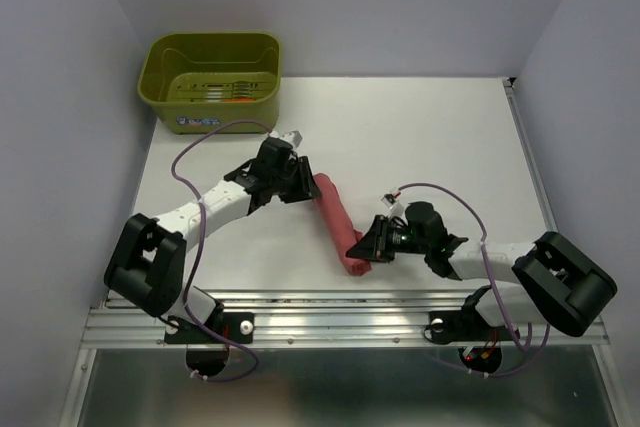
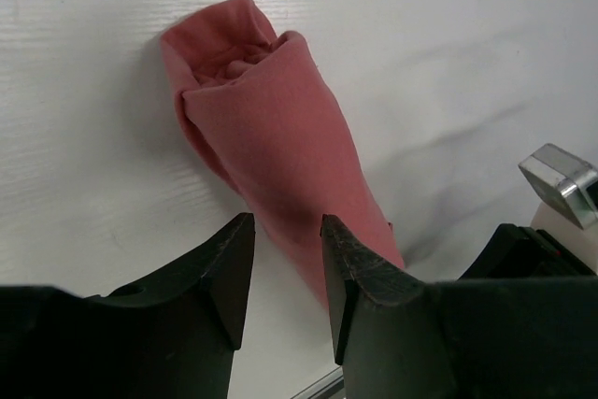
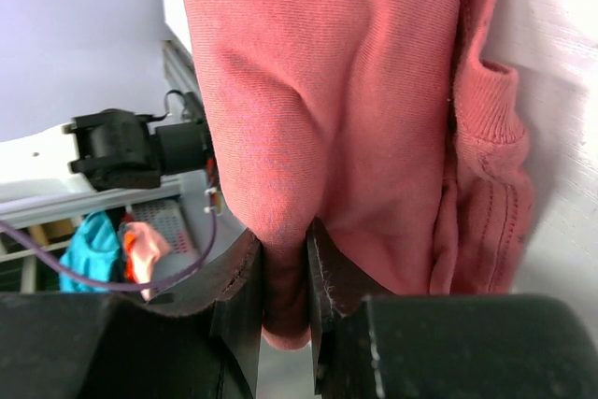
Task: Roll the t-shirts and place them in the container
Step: Roll the T-shirt to the center of the board.
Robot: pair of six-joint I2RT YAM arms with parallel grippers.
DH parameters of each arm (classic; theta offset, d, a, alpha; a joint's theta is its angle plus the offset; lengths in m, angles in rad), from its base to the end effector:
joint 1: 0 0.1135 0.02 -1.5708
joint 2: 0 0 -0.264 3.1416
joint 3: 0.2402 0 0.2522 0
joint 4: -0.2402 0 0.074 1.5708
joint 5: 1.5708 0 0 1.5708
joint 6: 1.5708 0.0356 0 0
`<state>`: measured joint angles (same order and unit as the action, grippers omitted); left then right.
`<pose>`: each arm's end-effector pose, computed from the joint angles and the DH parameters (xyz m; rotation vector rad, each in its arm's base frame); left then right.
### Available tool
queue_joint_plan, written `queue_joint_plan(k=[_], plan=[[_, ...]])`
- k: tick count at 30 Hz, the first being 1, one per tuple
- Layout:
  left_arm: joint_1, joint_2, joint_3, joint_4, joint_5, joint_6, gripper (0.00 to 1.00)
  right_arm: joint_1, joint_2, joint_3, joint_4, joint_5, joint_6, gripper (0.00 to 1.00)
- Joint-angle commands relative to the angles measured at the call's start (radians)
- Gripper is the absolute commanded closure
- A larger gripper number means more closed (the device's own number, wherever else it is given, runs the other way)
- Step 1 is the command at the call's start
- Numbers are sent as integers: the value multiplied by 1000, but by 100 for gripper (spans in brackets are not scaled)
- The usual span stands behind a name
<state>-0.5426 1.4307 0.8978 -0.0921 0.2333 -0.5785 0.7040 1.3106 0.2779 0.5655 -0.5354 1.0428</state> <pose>0.2635 -0.1685 0.2386 0.0972 2.3169 -0.8594 0.1579 0.1579 0.1419 0.0051 2.3901 1.5272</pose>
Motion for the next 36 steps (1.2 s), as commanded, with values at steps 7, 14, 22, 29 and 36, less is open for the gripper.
queue_joint_plan(k=[7, 14, 22, 29, 36], plan=[[-34, 94, 78, 77, 31, 12, 56, -126, 52, -17, 97, -231, 13, 99], [-45, 183, 145, 112, 55, 20, 57, -195, 91, -20, 96, -302, -9, 99], [-49, 273, 197, 130, 75, 31, 58, -260, 87, -39, 88, -324, -20, 95], [-49, 333, 222, 147, 87, 34, 58, -294, -31, 50, -293, -172, -187, 66], [-57, 376, 240, 161, 103, 29, 59, -294, -210, 224, -745, 126, -403, 31]])
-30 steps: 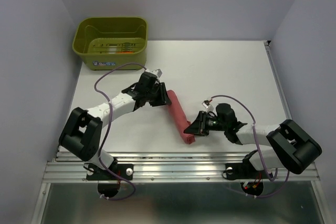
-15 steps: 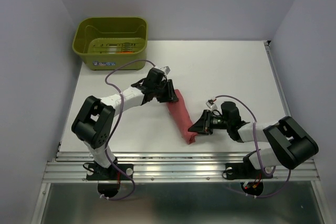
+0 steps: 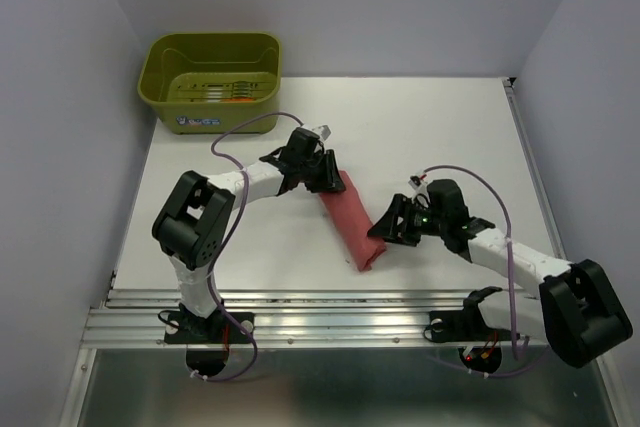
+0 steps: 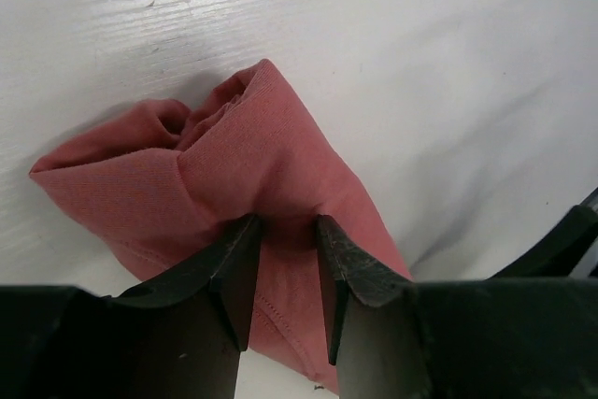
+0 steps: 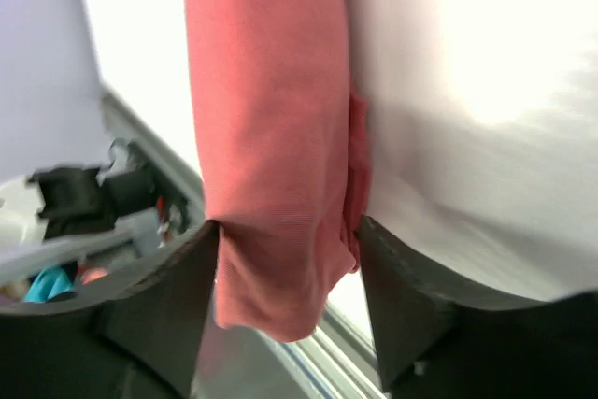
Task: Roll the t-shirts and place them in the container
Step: Roll the T-shirt to the center of the board.
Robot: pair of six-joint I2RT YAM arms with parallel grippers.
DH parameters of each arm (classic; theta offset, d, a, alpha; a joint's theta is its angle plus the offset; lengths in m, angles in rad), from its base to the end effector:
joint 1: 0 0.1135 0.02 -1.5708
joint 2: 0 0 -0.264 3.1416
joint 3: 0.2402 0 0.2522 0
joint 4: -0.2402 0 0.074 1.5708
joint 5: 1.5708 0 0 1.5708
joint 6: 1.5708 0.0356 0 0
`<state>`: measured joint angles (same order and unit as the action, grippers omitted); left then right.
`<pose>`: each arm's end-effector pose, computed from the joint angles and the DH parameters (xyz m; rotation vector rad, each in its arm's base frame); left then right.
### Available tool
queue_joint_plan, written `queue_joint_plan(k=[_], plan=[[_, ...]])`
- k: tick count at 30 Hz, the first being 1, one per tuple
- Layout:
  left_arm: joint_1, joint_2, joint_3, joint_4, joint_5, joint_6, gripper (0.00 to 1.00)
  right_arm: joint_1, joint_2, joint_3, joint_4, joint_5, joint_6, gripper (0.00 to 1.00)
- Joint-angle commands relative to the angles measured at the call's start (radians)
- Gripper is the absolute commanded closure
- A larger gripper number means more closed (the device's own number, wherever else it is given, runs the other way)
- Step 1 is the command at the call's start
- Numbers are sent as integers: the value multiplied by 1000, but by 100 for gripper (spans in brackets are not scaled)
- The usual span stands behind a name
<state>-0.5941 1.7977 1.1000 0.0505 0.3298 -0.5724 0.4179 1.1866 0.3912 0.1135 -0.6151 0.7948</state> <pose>0.3180 -0.2287 0.1944 0.2211 2.3585 -0.9750 0.1885 0.1062 0.1604 0.0942 2.4561 1.2938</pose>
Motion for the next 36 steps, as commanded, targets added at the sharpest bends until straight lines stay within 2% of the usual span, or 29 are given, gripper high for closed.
queue_joint_plan(k=[1, 4, 7, 10, 11, 13, 16, 19, 22, 25, 30, 36], plan=[[-7, 14, 38, 23, 8, 23, 59, -8, -126, 127, -357, 254, -167, 30], [-7, 25, 43, 26, 11, 22, 59, -8, -177, 207, -472, 333, -206, 28], [-7, 26, 44, 29, 12, 22, 59, 33, -222, 276, -537, 388, -226, 32], [-7, 25, 44, 31, 12, 22, 59, 97, -228, 319, -548, 420, -215, 51], [-6, 22, 43, 31, 11, 22, 59, 163, -223, 324, -543, 431, -209, 62], [-6, 20, 41, 31, 11, 22, 59, 228, -196, 330, -509, 459, -186, 70], [-7, 20, 41, 29, 11, 22, 59, 279, -137, 299, -425, 417, -157, 78], [-7, 22, 40, 28, 12, 23, 59, 288, -96, 241, -321, 333, -128, 82], [-7, 23, 40, 25, 11, 26, 59, 288, -62, 201, -270, 273, -120, 82], [-7, 26, 41, 23, 9, 31, 59, 288, -16, 161, -243, 278, -112, 82], [-4, 28, 40, 18, 2, 37, 59, 288, 59, 106, -235, 319, -91, 86], [22, 14, 12, 8, -12, 48, 60, 288, 107, 93, -334, 509, -75, 89]])
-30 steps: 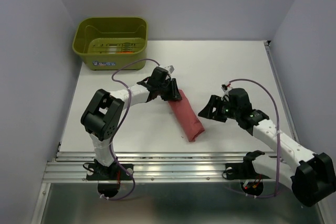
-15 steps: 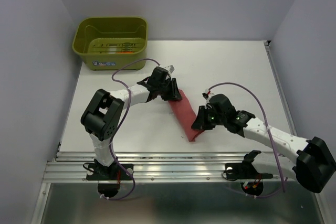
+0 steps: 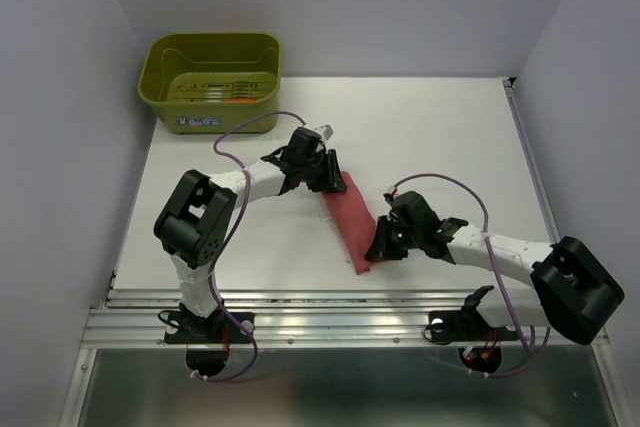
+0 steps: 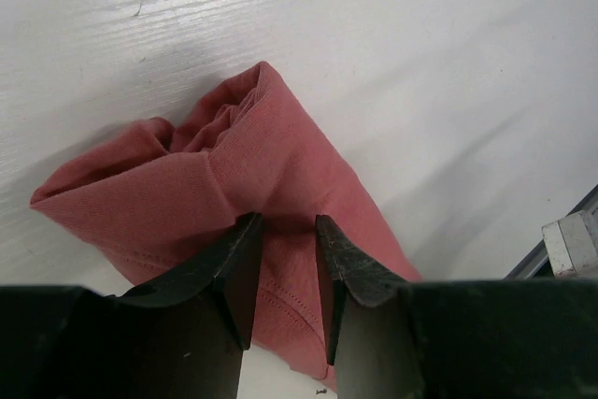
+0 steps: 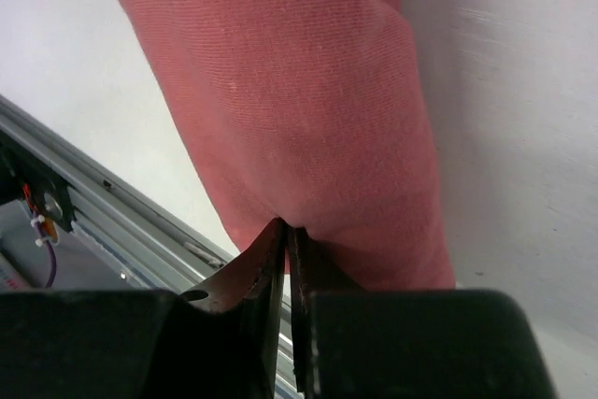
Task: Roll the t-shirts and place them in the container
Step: Roll the T-shirt to the center of the board.
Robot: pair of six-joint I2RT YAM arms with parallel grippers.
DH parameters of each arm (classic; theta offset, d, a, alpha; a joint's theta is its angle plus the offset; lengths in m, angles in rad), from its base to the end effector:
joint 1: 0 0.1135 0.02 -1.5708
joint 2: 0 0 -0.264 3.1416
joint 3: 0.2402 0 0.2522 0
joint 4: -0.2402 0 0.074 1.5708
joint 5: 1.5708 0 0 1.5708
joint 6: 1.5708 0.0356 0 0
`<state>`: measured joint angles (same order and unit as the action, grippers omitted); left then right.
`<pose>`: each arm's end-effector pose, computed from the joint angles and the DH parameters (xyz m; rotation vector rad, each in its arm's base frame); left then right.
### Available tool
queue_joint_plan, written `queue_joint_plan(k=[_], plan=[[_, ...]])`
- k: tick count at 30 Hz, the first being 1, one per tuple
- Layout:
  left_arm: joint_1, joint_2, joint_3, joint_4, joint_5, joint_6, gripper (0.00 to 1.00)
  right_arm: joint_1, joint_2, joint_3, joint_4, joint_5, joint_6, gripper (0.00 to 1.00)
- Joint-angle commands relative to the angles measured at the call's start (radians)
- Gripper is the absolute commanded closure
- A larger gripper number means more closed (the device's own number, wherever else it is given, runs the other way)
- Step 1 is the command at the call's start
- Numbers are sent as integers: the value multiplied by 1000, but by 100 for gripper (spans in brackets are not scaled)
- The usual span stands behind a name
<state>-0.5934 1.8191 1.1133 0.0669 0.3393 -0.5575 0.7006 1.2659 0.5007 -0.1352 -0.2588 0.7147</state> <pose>0.3222 -0.2316 0.1920 0.2446 2.3458 -0.9808 0.1672 0.1529 0.1540 -0.1019 2.6635 0.8662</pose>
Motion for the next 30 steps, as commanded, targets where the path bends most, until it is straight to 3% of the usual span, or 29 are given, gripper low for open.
queue_joint_plan(k=[1, 12, 25, 30], plan=[[29, -10, -9, -9, -22, 33, 60, 5, 27, -11, -98, 170, 6, 89], [90, -66, -133, -3, -40, 13, 62, 5, 27, 85, -271, 386, -4, 89], [90, -337, -417, -30, -88, -48, 62, 5, 162, 311, -375, 714, -66, 89], [90, -443, -396, -107, -126, -42, 62, 5, 66, 383, -380, 669, -109, 87]])
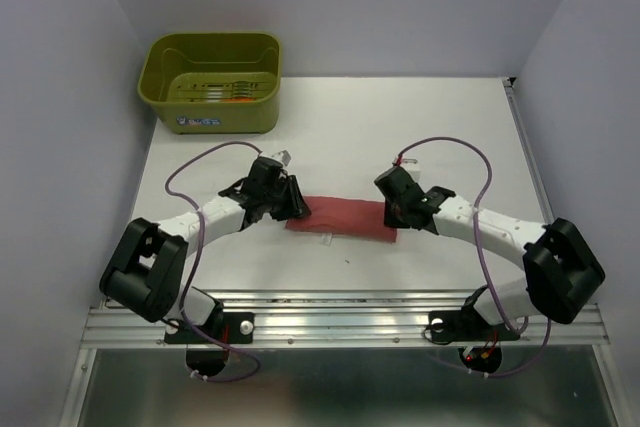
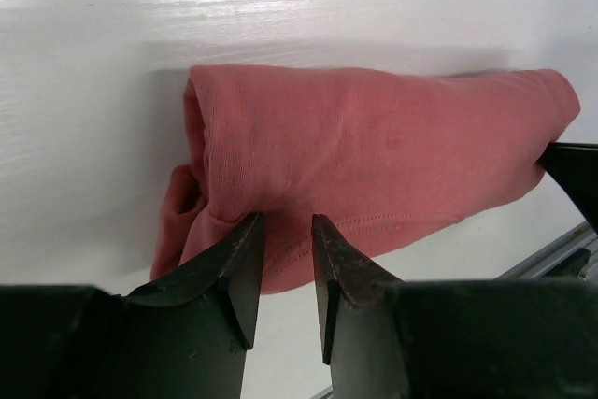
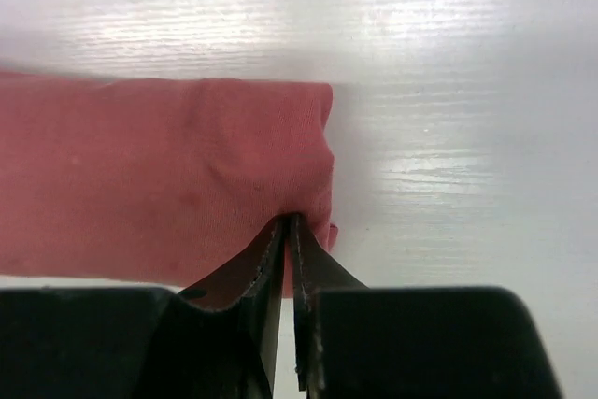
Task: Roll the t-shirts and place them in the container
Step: Roll the T-shirt to the center of the board.
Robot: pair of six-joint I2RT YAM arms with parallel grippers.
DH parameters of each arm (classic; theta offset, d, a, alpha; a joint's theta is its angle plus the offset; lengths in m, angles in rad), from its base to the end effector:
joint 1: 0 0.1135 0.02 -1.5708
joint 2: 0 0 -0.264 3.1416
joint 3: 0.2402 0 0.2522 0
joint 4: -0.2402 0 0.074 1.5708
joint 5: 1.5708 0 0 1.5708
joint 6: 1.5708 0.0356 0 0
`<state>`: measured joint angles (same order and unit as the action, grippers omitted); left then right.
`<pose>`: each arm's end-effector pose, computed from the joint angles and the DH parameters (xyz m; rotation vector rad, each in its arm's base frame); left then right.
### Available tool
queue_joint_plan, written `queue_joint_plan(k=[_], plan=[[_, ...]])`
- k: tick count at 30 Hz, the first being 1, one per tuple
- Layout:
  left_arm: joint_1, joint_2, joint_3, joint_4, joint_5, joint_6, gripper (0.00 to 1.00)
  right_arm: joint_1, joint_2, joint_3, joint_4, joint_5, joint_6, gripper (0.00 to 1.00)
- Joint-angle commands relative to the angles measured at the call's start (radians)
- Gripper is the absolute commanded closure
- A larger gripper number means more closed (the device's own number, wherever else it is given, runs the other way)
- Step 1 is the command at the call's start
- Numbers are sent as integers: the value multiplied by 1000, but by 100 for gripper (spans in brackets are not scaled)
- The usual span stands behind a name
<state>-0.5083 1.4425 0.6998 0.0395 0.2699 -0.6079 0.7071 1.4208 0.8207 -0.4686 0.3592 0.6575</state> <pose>0.2486 -0.1494 0.1838 0.0313 2.4048 -0.8653 0.2121 0.1647 0.1916 0.0551 2.5335 0.0527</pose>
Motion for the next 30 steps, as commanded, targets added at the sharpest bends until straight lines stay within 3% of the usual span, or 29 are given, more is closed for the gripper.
queue_joint_plan(k=[1, 6, 15, 23, 30], plan=[[7, -80, 29, -101, -66, 10, 61, -1, -117, 80, -42, 32, -52, 86], [4, -128, 101, -122, -63, 8, 61, -1, -210, 101, -28, -23, 17, 82], [-113, -30, 190, -50, -51, -30, 63, -1, -146, 3, 206, -204, 174, 81], [-144, 123, 162, 42, -66, -52, 64, -1, -48, -110, 269, -155, 197, 81], [-144, 144, 95, 46, -74, -35, 65, -1, -49, -210, 266, -126, 194, 84]])
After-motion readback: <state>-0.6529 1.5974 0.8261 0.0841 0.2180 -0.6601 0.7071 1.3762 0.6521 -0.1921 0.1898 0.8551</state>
